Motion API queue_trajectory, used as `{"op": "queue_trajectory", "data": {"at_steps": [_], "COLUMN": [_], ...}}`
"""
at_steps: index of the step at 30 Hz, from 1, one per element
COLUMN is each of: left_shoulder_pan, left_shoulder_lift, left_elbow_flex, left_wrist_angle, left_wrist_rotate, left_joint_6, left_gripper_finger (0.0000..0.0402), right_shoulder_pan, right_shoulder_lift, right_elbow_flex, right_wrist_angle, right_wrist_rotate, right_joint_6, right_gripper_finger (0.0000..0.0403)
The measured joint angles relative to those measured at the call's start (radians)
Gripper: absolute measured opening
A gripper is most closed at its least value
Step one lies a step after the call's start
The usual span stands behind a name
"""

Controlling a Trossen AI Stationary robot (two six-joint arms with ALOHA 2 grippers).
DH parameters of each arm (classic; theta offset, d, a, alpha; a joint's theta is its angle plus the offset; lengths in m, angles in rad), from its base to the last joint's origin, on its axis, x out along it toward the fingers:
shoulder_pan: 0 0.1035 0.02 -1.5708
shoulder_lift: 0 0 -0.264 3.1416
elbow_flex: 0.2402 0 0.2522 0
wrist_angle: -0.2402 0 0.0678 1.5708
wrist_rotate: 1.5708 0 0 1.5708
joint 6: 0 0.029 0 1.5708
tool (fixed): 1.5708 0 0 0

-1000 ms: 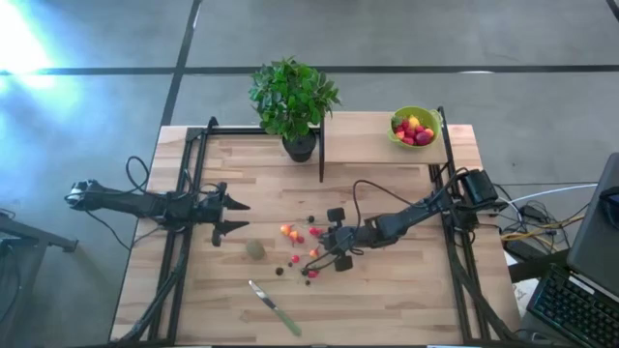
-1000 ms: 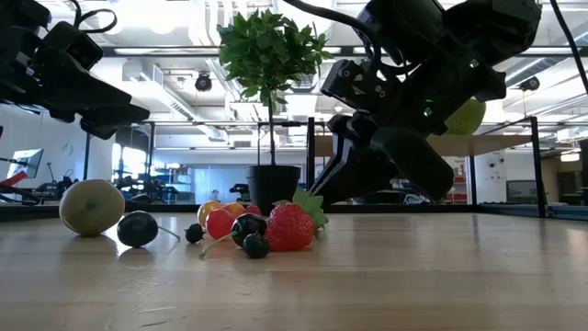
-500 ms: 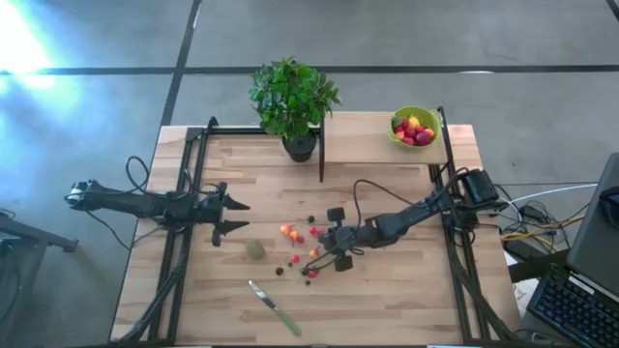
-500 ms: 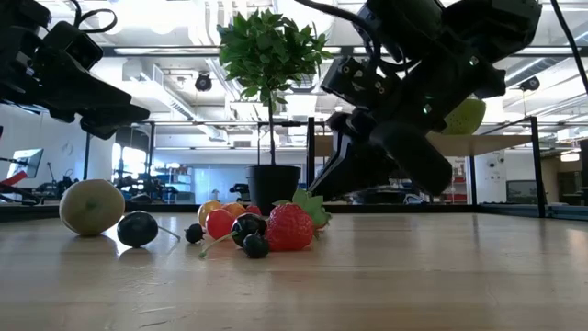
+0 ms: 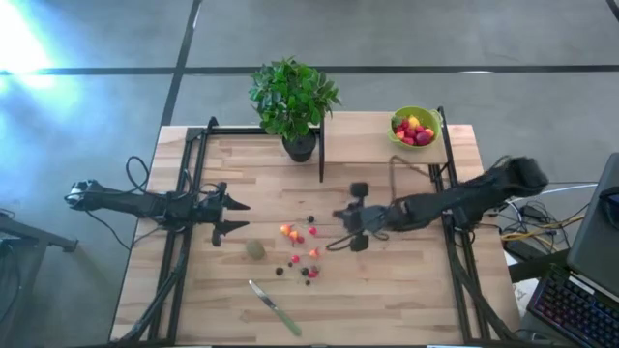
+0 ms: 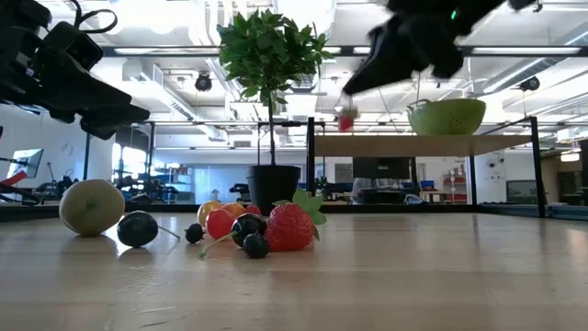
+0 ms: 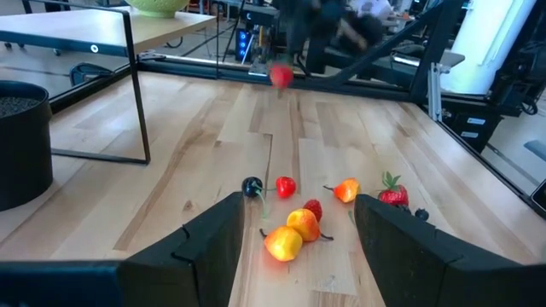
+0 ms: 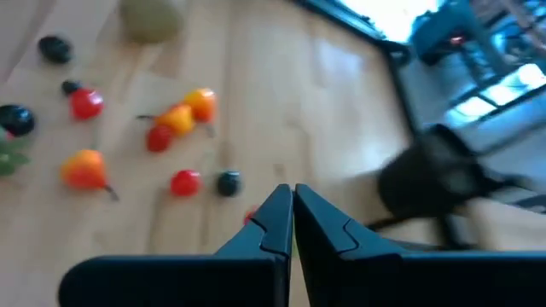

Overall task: Pick & Place Fruit
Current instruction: Put the strawberry into the green strainer bowl on the shelf

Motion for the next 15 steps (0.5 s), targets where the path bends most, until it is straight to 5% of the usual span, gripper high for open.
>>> {"op": "queue_trajectory", "data": {"at_steps": [15], "left_shoulder_pan": [0.000], "left_shoulder_lift": [0.000], "left_elbow_flex": [0.000], "left_wrist_angle": [0.000], "left_wrist_rotate": [0.000], "left_joint_6": [0.000], "left_gripper_finger": [0.0229], "right_shoulder_pan": [-0.256], "right_shoulder_lift": [-0.447], "right_elbow_flex": [0.006], "right_wrist_angle": [-0.333], "right_wrist_rotate": [0.257], "right_joint_6": [0.006], "right_gripper_finger": [0.0008]}}
